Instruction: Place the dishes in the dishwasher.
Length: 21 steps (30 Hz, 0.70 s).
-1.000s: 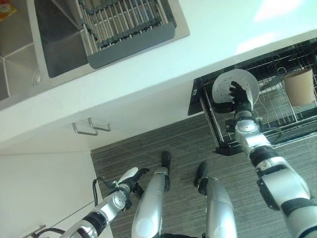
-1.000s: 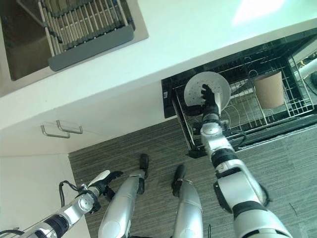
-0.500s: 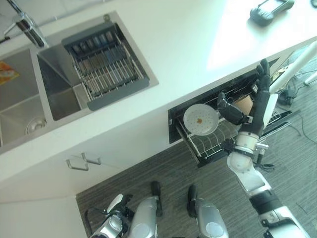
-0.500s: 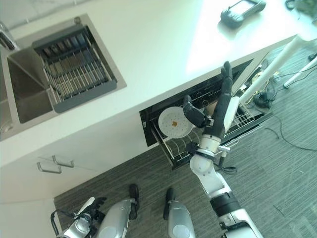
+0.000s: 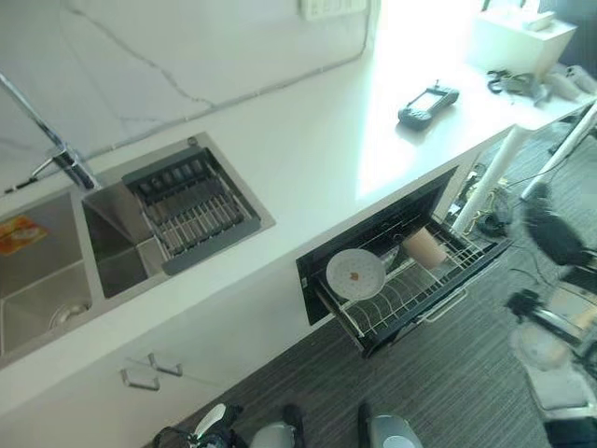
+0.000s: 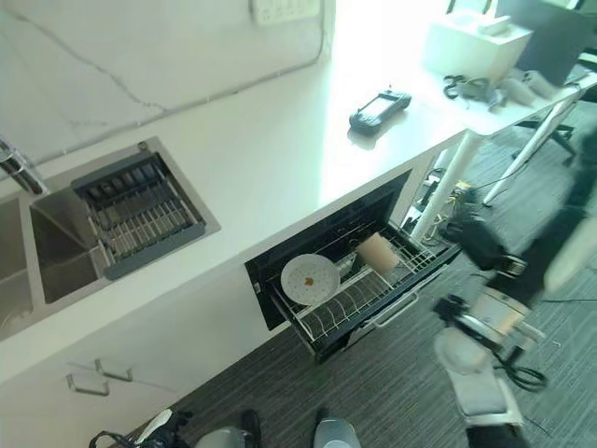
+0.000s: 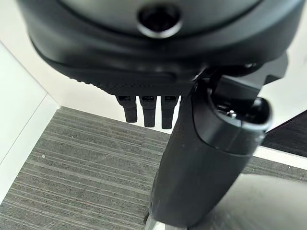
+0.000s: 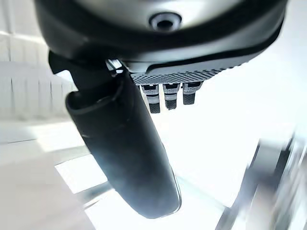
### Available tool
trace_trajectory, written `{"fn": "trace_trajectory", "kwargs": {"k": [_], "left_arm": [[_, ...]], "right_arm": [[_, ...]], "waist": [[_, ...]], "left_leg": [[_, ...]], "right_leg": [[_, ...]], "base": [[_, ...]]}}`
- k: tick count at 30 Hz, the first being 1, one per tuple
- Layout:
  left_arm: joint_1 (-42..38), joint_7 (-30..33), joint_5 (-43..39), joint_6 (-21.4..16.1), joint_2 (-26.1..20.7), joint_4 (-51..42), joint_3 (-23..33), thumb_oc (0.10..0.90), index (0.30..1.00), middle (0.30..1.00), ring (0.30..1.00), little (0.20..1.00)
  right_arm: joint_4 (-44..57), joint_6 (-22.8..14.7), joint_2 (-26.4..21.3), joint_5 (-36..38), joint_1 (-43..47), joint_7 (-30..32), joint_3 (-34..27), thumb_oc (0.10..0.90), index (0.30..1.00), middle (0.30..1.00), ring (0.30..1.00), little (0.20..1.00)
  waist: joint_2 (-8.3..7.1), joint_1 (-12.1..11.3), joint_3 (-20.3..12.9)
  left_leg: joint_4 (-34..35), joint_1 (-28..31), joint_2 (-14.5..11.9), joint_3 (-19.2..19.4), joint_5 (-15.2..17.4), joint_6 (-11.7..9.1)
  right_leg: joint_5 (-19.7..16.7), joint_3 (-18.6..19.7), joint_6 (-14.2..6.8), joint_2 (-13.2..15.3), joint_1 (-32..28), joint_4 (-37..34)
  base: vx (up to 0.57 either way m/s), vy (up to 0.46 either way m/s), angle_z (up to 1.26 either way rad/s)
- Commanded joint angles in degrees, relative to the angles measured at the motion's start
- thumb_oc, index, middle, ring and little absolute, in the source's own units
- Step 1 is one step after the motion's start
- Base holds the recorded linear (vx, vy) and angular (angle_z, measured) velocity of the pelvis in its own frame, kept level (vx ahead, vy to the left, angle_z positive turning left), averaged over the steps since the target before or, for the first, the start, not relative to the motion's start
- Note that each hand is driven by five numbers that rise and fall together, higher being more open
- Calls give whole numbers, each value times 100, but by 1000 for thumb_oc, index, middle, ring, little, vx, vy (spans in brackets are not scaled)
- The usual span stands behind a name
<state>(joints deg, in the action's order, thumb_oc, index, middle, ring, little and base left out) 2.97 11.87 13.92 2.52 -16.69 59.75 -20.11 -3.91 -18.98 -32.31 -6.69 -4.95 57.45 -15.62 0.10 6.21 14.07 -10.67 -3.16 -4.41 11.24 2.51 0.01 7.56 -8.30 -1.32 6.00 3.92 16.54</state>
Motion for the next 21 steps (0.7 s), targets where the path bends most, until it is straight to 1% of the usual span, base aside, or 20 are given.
{"fn": "trace_trajectory", "kwargs": {"k": [1, 2, 3, 4, 5, 6, 8, 10, 12, 13, 15, 18, 21], "left_arm": [[-230, 114, -6, -142, -27, -121, 89, 800, 900, 900, 900, 900], [-279, 99, -214, -179, -66, -111, 62, 800, 900, 900, 900, 900], [-349, -1, -470, -208, -95, -106, 61, 800, 900, 900, 900, 900], [-416, -97, -696, -212, -103, -102, 40, 800, 900, 900, 900, 900], [-504, -141, -819, -237, -81, -73, 0, 800, 900, 900, 900, 900], [-592, -205, -911, -214, -57, -132, -132, 800, 900, 900, 900, 900], [-631, -180, -969, -206, -53, -221, -259, 800, 900, 900, 900, 900], [-669, -119, -1017, -253, -41, -269, -384, 800, 900, 900, 900, 900], [-684, -58, -1080, -312, -33, -335, -457, 800, 900, 900, 900, 900], [-685, -34, -1101, -361, -32, -371, -475, 800, 900, 900, 900, 900], [-725, 30, -1256, -563, -86, -556, -538, 800, 900, 900, 900, 900], [-700, -15, -1383, -750, -191, -790, -513, 800, 900, 900, 900, 900], [-663, -160, -1526, -838, -225, -961, -515, 800, 900, 900, 900, 900]], "right_arm": [[-29, -34, -133, 390, 334, 494, -412, 800, 900, 900, 900, 900], [-596, -132, -54, 833, 153, 523, -631, 800, 900, 900, 900, 900], [-1176, -108, 40, 1023, 25, 496, -773, 800, 900, 900, 900, 900], [-1593, -120, 64, 1165, 15, 509, -793, 800, 900, 900, 900, 900], [-2284, -357, 122, 1375, 20, 405, -779, 800, 900, 900, 900, 900], [-3306, -582, 204, 1651, 79, 5, -602, 800, 900, 900, 900, 900], [-3794, -651, 194, 1814, 214, -339, -351, 800, 900, 900, 900, 900], [-4198, -742, 207, 1905, 401, -534, -82, 800, 900, 900, 900, 900], [-4418, -670, 183, 1903, 566, -766, 214, 800, 900, 900, 900, 900], [-4485, -675, 194, 1832, 640, -780, 378, 800, 900, 900, 900, 900], [-4642, -743, 201, 1552, 995, -826, 1019, 800, 900, 900, 900, 900], [-4720, -756, 167, 1238, 1429, -922, 1616, 800, 900, 900, 900, 900], [-4643, -762, 90, 841, 1781, -903, 1920, 800, 900, 900, 900, 900]], "waist": [[55, 138, 104], [63, 175, 158], [83, 189, 191], [106, 185, 263], [129, 163, 329], [170, 91, 496], [181, 39, 642], [198, -28, 784], [230, -90, 914], [246, -119, 977], [312, -255, 1205], [384, -454, 1407], [465, -600, 1524]], "left_leg": [[-651, 216, -201, 222, 1400, 222], [-651, 216, -217, 254, 1408, 241], [-651, 245, -204, 203, 1494, 231], [-651, 176, -238, 256, 1393, 249], [-651, 182, -205, 152, 1463, 231], [-651, 96, -196, 60, 1399, 212], [-651, -12, -154, -21, 1335, 194], [-651, -139, -111, -101, 1249, 159], [-651, -214, -72, -160, 1175, 127], [-651, -258, -50, -181, 1133, 118], [-651, -475, 30, -243, 955, 96], [-652, -688, 171, -368, 780, 88], [-910, -981, 243, -480, 777, 91]], "right_leg": [[710, -209, -164, -44, -350, 65], [698, -272, -151, -42, -353, 65], [768, -259, -178, -43, -388, 65], [685, -369, -120, -53, -339, 65], [758, -349, -136, -54, -372, 65], [763, -452, -68, -69, -326, 136], [839, -486, -2, -47, -206, 299], [920, -509, 71, -30, -73, 478], [1007, -546, 138, -7, 24, 666], [1055, -554, 170, 12, 99, 797], [1246, -566, 294, 104, 445, 1345], [1451, -585, 383, 247, 787, 1960], [1585, -607, 451, 340, 1004, 2346]], "base": [[29, -35, -14], [100, -29, -15], [21, -44, -6], [74, -35, -1], [-7, -106, 4], [54, -101, 7], [-44, -100, 24], [-50, -80, 37], [-7, -68, 23], [-19, -59, 24], [-47, -72, 35], [-19, -59, 52], [12, -14, 24]]}}
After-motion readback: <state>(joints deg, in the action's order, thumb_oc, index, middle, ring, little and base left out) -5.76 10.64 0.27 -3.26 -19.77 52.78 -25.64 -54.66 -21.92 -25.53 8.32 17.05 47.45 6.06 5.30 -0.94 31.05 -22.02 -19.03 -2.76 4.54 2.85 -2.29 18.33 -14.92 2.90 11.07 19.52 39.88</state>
